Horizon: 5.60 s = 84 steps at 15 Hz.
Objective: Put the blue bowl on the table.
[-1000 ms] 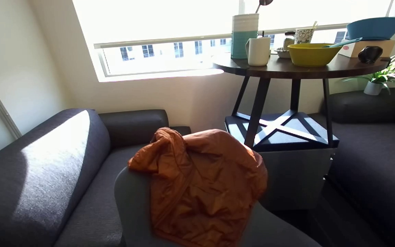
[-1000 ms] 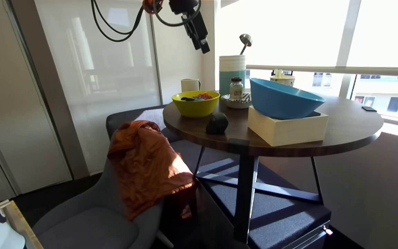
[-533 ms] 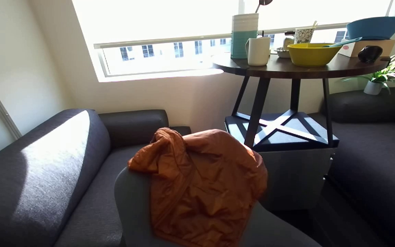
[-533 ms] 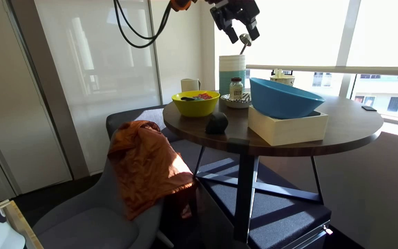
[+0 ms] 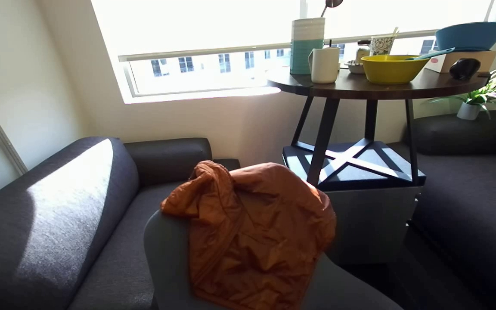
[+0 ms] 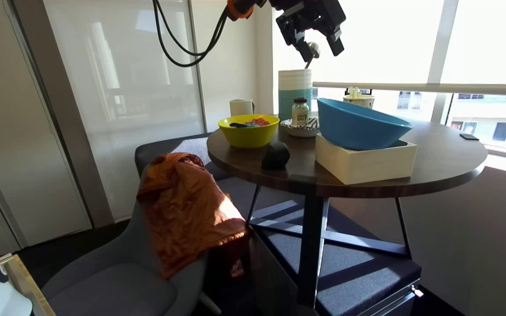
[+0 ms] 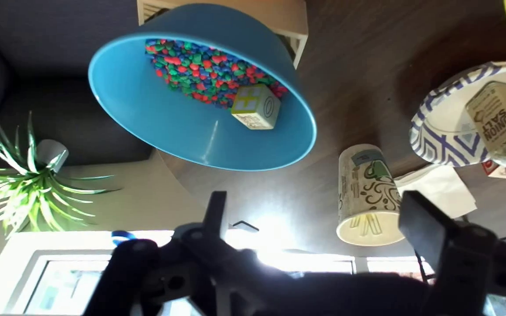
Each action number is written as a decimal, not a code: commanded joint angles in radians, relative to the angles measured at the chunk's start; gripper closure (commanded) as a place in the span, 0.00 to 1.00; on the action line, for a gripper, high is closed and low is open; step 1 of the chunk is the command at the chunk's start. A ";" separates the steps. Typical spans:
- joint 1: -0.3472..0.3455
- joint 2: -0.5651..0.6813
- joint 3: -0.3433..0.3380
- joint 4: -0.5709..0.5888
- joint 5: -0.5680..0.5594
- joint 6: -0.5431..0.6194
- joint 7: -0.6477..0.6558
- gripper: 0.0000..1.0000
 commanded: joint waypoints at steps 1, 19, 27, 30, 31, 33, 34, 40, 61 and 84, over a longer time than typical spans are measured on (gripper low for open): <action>-0.023 0.017 -0.001 0.018 0.066 -0.032 -0.254 0.00; -0.072 0.041 -0.013 0.036 0.159 -0.240 -0.983 0.00; -0.068 0.104 -0.004 0.093 0.106 -0.335 -1.220 0.30; -0.071 0.128 0.001 0.094 0.107 -0.279 -1.194 0.39; -0.071 0.134 0.003 0.093 0.104 -0.260 -1.187 0.57; -0.074 0.142 0.004 0.094 0.102 -0.238 -1.184 0.66; -0.076 0.144 0.005 0.096 0.103 -0.233 -1.182 0.72; -0.079 0.148 0.004 0.115 0.096 -0.235 -1.163 1.00; -0.024 -0.074 0.022 0.003 0.281 -0.308 -1.361 0.99; 0.026 0.084 0.090 0.037 0.331 -0.206 -1.374 0.99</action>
